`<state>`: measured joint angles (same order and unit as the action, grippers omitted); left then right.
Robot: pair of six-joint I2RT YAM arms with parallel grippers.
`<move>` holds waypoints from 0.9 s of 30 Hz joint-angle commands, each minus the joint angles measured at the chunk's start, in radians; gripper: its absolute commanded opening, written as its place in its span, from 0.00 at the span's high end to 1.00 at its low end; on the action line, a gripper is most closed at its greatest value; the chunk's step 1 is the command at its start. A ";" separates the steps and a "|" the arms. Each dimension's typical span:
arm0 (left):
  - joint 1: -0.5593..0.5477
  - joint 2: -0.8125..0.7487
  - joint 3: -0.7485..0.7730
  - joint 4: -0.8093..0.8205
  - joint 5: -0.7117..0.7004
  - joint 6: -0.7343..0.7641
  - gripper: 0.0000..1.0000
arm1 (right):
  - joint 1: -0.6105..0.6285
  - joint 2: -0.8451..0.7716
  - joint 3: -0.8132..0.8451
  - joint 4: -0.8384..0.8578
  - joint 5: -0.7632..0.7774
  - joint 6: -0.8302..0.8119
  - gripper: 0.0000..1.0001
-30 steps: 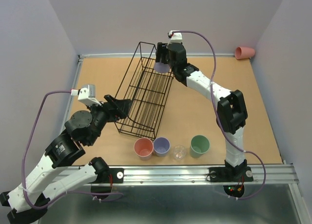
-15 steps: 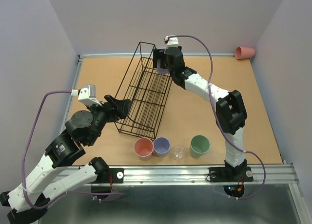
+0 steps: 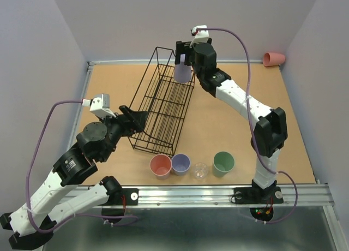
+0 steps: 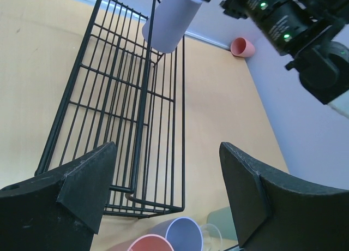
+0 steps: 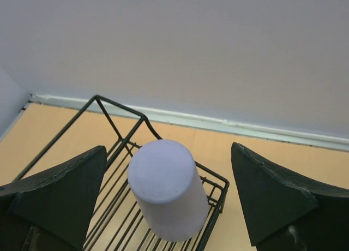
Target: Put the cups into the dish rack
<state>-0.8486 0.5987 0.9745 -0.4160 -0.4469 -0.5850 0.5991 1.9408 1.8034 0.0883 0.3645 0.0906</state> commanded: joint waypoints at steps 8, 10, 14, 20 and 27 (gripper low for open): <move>0.003 0.114 0.041 0.095 0.051 0.031 0.12 | -0.110 -0.082 -0.036 0.169 0.373 -0.200 0.00; 0.003 0.136 0.050 0.103 0.068 0.040 0.12 | -0.156 -0.049 -0.049 0.153 0.421 -0.183 0.00; 0.003 0.161 0.046 0.137 0.102 0.050 0.12 | -0.324 0.015 -0.015 0.055 0.452 -0.084 0.00; 0.003 0.109 -0.072 0.201 0.132 0.001 0.12 | -0.519 0.167 0.104 -0.081 0.318 0.066 0.00; 0.003 0.038 -0.209 0.253 0.186 -0.064 0.12 | -0.666 0.326 0.220 -0.114 0.208 0.097 0.00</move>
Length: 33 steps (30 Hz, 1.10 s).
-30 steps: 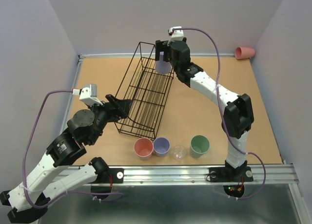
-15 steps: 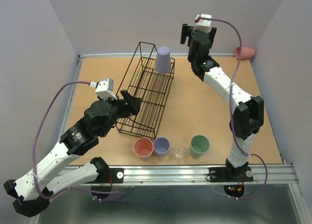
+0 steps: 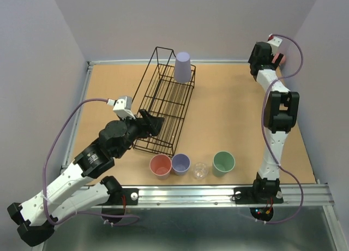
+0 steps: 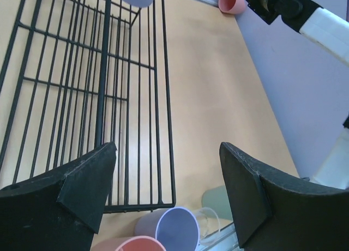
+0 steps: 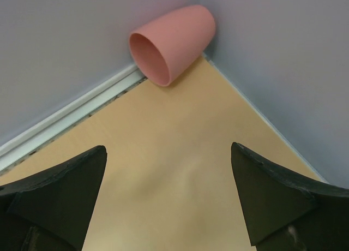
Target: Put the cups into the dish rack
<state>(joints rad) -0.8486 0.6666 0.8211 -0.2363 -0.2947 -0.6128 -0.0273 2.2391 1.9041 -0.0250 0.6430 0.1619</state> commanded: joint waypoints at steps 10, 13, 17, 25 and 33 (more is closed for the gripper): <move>0.003 -0.165 -0.206 0.097 0.072 -0.130 0.12 | -0.109 0.263 0.329 0.062 -0.065 -0.048 0.00; 0.003 -0.199 -0.227 0.088 0.075 -0.156 0.13 | -0.114 0.323 0.375 0.073 -0.054 -0.062 0.00; 0.003 -0.225 -0.229 0.057 0.068 -0.163 0.13 | -0.120 0.410 0.470 0.095 -0.039 -0.076 0.00; 0.003 -0.266 -0.232 0.015 0.039 -0.211 0.13 | -0.146 0.484 0.539 0.169 0.000 -0.102 0.01; 0.003 -0.328 -0.280 0.000 0.032 -0.257 0.14 | -0.157 0.508 0.533 0.270 0.060 -0.144 0.14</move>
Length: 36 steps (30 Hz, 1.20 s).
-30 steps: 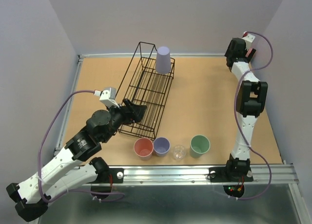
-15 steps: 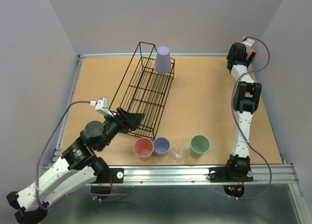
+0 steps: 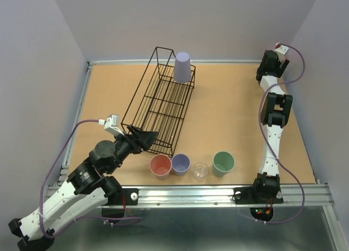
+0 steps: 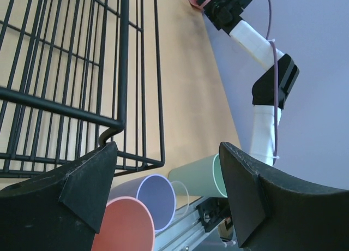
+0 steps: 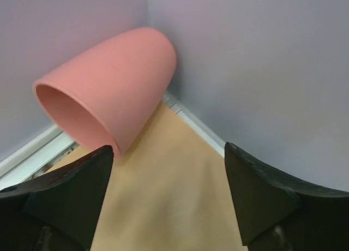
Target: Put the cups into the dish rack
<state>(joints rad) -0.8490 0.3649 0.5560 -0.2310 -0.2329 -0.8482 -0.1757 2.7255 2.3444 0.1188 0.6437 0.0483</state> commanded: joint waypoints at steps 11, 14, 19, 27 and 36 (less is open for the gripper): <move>0.004 -0.044 -0.018 -0.048 -0.054 -0.011 0.14 | -0.025 0.066 0.113 0.185 0.082 -0.033 0.56; 0.004 -0.052 -0.007 -0.067 -0.060 -0.011 0.14 | -0.039 0.073 0.118 0.185 0.082 -0.018 0.63; 0.004 -0.061 0.001 -0.087 -0.068 -0.005 0.14 | -0.054 0.077 0.118 0.185 0.053 -0.004 0.89; 0.004 -0.041 0.041 -0.093 -0.074 0.021 0.14 | -0.054 -0.031 -0.015 0.170 -0.009 0.076 0.99; 0.004 0.040 0.194 -0.103 -0.112 0.115 0.14 | 0.002 -0.395 -0.437 0.218 -0.064 0.248 1.00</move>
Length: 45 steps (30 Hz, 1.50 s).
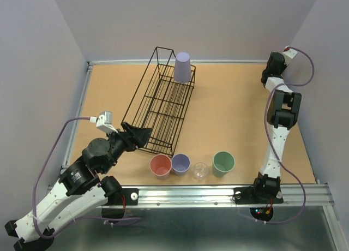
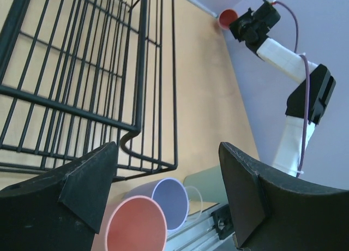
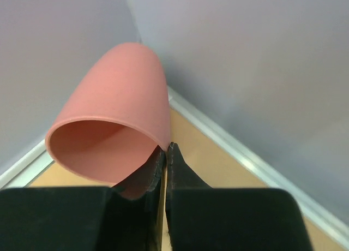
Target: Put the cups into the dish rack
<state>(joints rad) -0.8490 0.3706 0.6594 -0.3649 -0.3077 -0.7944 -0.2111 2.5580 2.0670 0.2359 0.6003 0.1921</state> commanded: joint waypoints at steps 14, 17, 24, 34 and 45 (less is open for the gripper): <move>0.004 0.146 0.339 0.023 -0.028 0.144 0.13 | 0.147 -0.836 -0.649 0.017 -0.183 0.498 1.00; 0.004 0.208 0.410 0.064 0.001 0.182 0.13 | 0.147 -1.002 -0.743 0.028 -0.318 0.618 1.00; 0.004 0.436 0.575 0.171 0.109 0.259 0.11 | 0.148 -1.315 -1.009 0.134 -0.718 0.838 1.00; 0.111 0.838 0.919 0.165 0.413 0.284 0.06 | 0.170 -1.666 -1.136 0.065 -1.017 0.837 1.00; 0.229 1.064 1.066 0.391 0.834 0.069 0.01 | 0.200 -1.794 -1.069 -0.067 -1.114 0.771 1.00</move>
<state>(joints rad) -0.6193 1.4273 1.6138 -0.1402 0.3519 -0.6544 -0.0238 0.7643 0.9356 0.2153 -0.4603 1.0080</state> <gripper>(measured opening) 0.985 0.032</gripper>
